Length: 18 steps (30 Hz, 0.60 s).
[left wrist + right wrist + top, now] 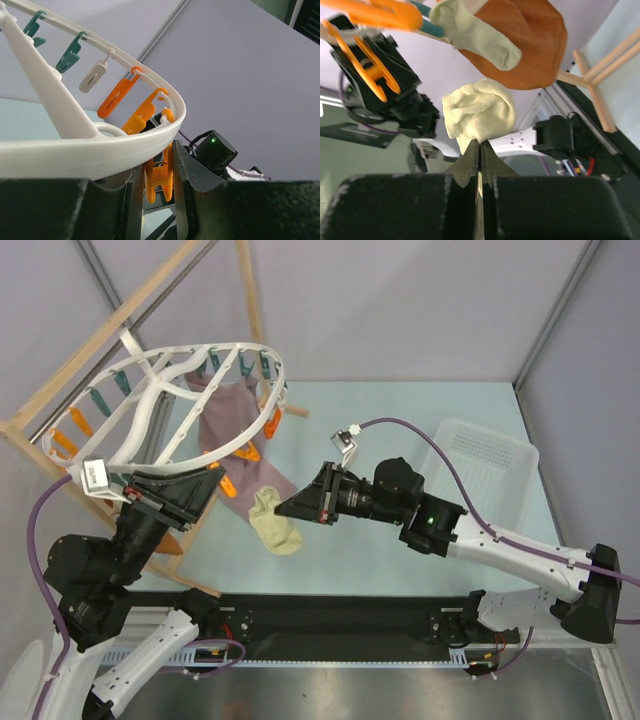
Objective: Clip the socks to the hanger
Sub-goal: Clamp the sock onto the hanger.
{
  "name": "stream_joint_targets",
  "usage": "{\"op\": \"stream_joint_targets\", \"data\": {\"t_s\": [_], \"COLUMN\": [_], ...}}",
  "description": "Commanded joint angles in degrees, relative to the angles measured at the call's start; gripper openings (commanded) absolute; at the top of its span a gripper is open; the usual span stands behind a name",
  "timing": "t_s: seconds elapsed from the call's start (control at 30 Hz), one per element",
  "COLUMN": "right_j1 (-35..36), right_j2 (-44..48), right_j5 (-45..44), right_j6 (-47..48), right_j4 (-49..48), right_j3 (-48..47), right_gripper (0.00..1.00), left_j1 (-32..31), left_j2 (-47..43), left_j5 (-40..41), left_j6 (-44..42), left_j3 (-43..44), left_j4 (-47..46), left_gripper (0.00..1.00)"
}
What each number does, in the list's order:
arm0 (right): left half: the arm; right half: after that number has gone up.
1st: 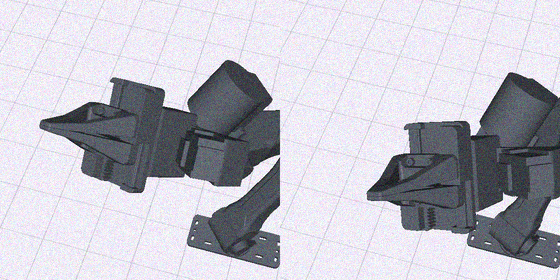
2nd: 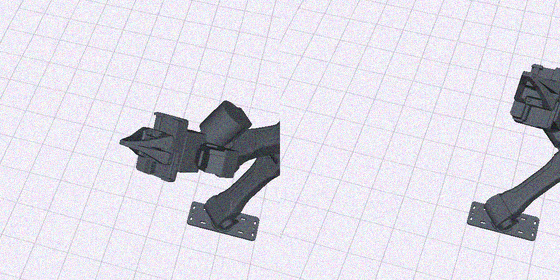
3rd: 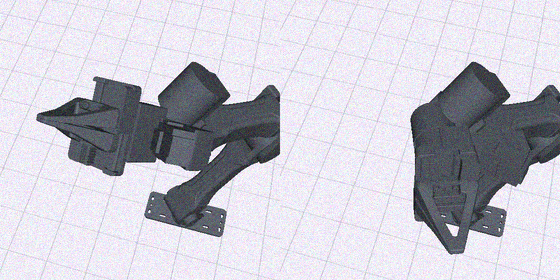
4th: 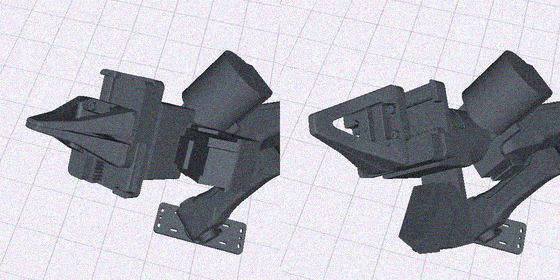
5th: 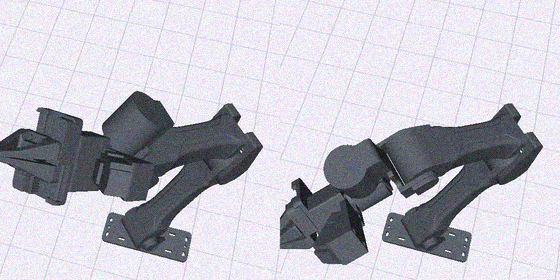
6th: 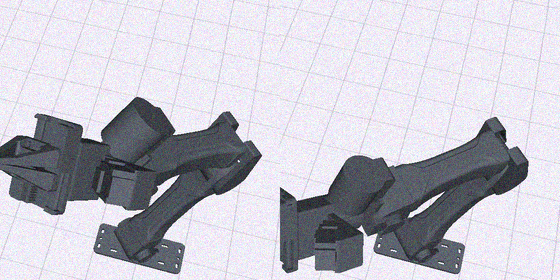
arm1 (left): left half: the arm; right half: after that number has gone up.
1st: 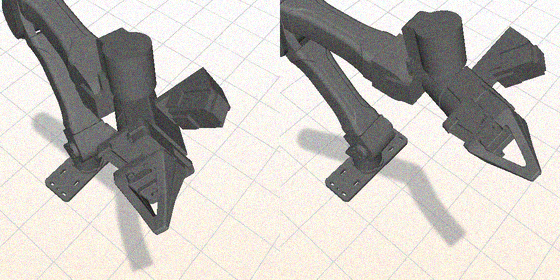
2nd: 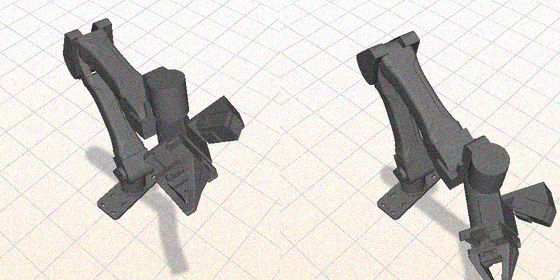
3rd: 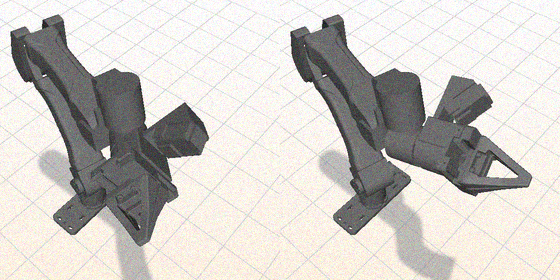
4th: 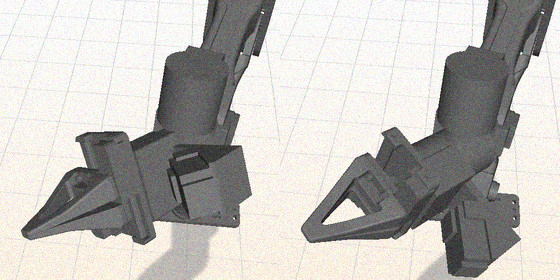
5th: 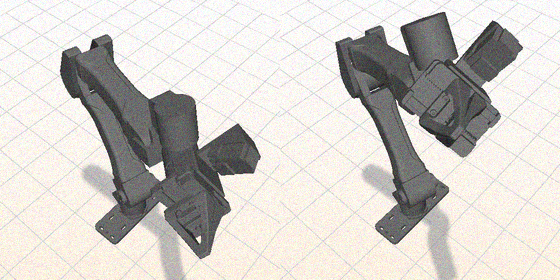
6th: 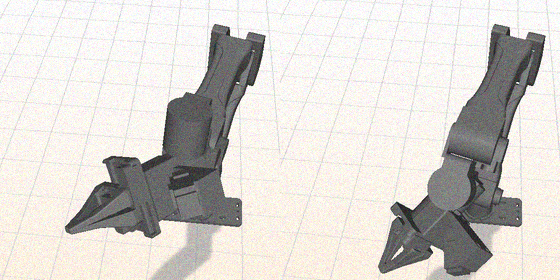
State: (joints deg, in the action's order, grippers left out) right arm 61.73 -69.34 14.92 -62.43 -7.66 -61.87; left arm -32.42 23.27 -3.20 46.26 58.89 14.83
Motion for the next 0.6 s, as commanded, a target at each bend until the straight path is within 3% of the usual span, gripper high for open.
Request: {"op": "stream_joint_targets", "data": {"t_s": [0.0,0.57], "right_j1": [0.23,1.11], "right_j2": [-0.97,-4.04], "right_j5": [0.29,1.43], "right_j6": [-7.78,-10.25], "right_j4": [-6.22,-9.3], "right_j3": [-4.83,-7.39], "right_gripper": [0.0,0.0], "left_j1": [-0.01,-0.09], "left_j2": [-0.42,0.47], "left_j5": [-6.81,-6.12], "left_j6": [-2.4,-4.07], "left_j3": [-0.88,-1.5], "left_j4": [-4.63,-5.95], "left_gripper": [0.0,0.0]}}
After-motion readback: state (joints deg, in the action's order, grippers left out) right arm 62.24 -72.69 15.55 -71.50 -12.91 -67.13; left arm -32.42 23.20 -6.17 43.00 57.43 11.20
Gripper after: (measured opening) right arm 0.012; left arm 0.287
